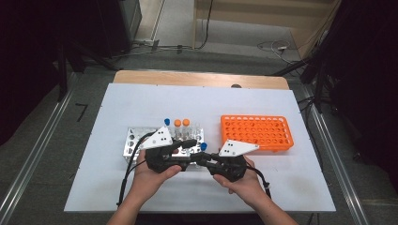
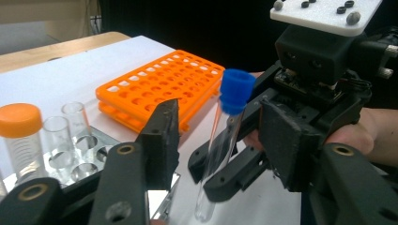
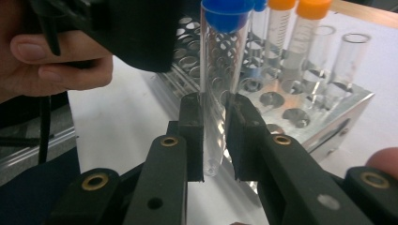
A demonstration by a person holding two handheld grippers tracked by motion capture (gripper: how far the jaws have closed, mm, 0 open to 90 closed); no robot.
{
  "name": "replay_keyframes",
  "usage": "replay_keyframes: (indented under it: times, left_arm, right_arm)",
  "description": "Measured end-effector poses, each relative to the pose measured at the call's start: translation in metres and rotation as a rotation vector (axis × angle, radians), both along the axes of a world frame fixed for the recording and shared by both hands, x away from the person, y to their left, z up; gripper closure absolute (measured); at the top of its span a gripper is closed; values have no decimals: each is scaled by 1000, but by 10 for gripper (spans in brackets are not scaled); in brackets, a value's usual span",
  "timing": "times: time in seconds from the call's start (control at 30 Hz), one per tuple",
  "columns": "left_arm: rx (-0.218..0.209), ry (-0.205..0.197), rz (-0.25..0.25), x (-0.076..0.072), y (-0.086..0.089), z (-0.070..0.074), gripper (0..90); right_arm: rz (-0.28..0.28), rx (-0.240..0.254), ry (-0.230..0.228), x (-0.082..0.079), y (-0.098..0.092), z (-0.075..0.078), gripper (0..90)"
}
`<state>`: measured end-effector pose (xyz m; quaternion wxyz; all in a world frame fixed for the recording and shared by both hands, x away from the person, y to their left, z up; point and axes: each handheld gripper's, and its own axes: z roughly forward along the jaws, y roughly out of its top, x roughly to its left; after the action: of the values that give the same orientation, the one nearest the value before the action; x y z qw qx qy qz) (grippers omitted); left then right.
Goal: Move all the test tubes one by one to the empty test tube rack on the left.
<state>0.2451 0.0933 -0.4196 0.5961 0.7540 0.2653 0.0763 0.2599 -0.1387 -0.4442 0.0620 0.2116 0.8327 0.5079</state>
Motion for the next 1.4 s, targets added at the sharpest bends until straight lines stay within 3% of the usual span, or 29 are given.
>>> replay_keyframes:
  times: [0.47,0.73,0.87,1.07,1.2,1.4]
  left_arm:
    - [30,1,-26,0,-5,-3,731]
    - [35,-17,-12,0,-3,-3,771]
    - [33,-19,-3,1,1,-2,771]
    - [27,-24,37,5,13,0,771]
    - [16,-25,67,8,25,1,771]
    - [12,-34,116,13,41,3,771]
  right_arm:
    - [27,-9,8,-4,7,-2,751]
    - [33,-5,11,-2,6,-3,734]
    - [55,11,21,0,3,-2,591]
    - [56,21,-6,3,-6,2,254]
    - [53,10,-1,5,-14,4,98]
    - [51,-10,-19,5,-26,3,5]
